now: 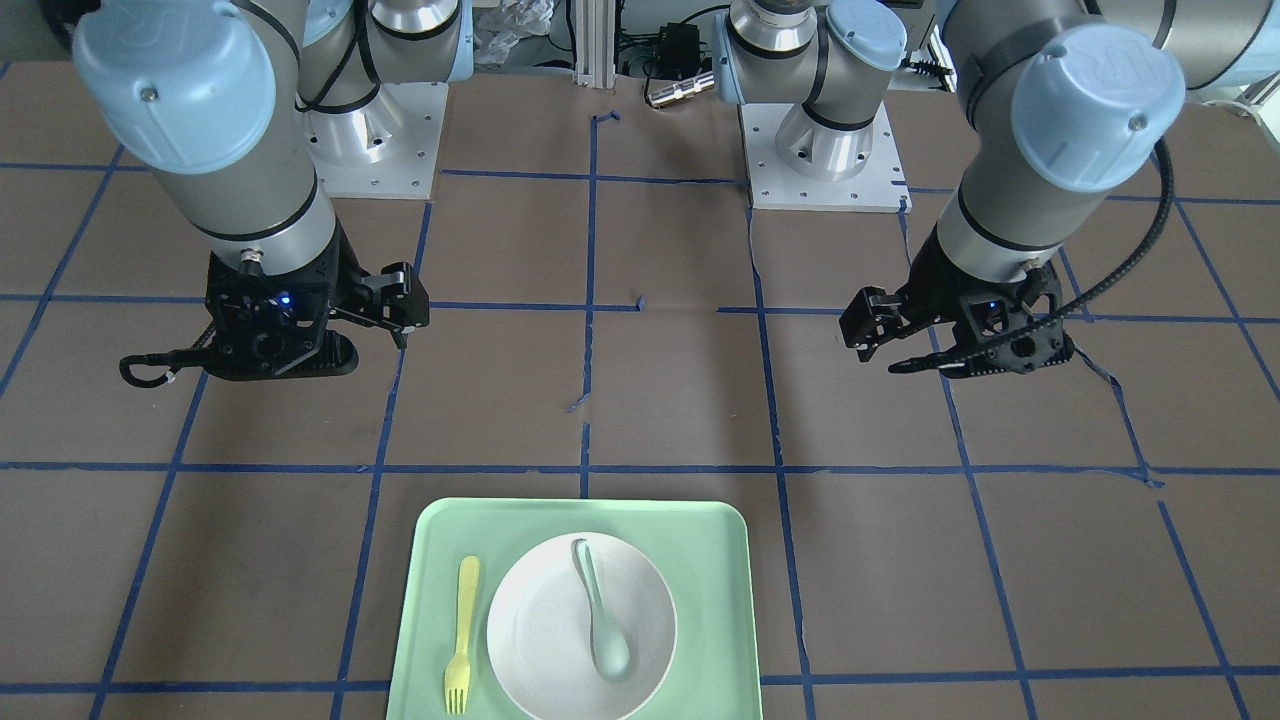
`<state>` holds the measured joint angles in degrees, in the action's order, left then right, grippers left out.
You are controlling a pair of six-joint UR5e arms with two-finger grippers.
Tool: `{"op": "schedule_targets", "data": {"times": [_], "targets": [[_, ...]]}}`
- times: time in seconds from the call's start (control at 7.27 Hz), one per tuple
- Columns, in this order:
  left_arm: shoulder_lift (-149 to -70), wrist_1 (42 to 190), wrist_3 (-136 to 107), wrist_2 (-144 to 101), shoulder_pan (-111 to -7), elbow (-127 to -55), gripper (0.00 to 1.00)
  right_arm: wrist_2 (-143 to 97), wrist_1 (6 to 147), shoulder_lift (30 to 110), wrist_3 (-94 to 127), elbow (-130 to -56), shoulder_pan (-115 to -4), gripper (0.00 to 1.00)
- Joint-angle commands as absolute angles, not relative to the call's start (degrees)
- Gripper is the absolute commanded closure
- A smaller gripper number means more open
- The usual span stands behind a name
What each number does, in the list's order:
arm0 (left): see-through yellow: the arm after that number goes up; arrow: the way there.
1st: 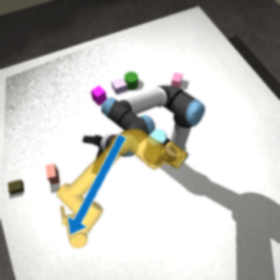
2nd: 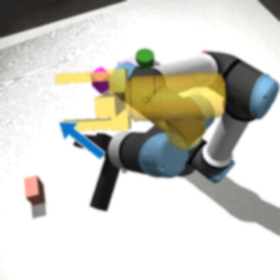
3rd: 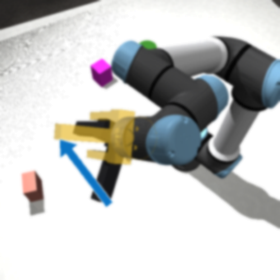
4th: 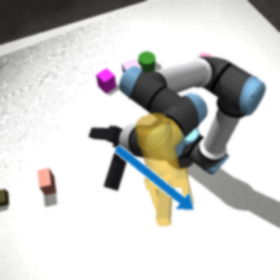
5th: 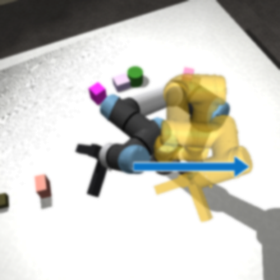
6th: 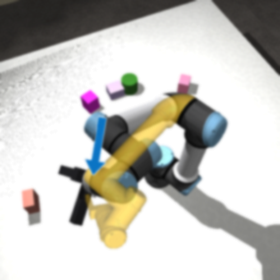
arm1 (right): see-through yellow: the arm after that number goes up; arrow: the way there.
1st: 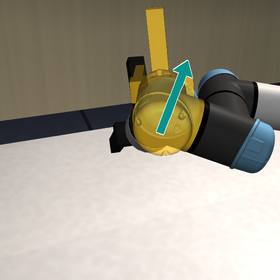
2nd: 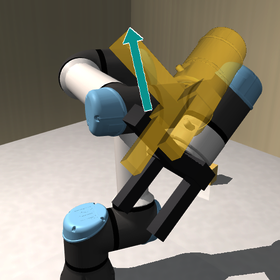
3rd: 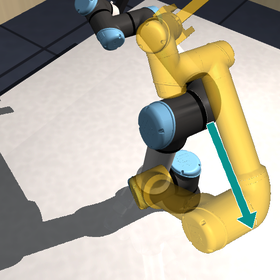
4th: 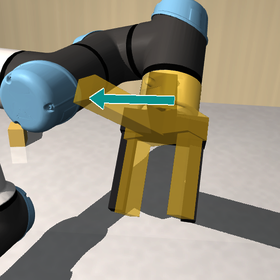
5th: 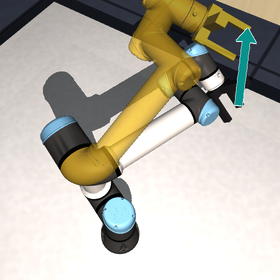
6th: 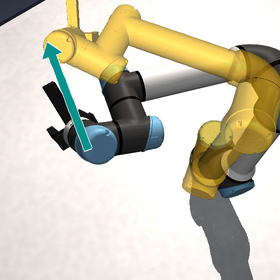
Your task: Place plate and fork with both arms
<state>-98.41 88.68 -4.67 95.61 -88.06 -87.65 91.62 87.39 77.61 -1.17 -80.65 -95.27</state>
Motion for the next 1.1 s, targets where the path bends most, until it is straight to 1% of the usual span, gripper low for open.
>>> {"op": "schedule_targets", "data": {"times": [0.0,0.14,0.28,0.96], "targets": [[-97.04,92.17,-4.83,94.84,-92.79,-85.44,0.0,87.89,87.1,79.01,-1.06,-80.68,-95.1,0.0],[-96.77,98.64,-4.83,94.4,-93.33,-83.17,0.0,87.8,87.01,79.1,-0.97,-80.68,-95.27,0.0],[-96.16,100.53,-4.83,94.22,-93.34,-81.84,0.0,87.98,86.84,79.36,-0.36,-80.68,-95.53,0.0],[-95.54,100.37,-5.45,93.96,-93.43,-82.18,0.0,88.24,86.84,79.54,-0.26,-81.39,-95.36,0.0]]}}
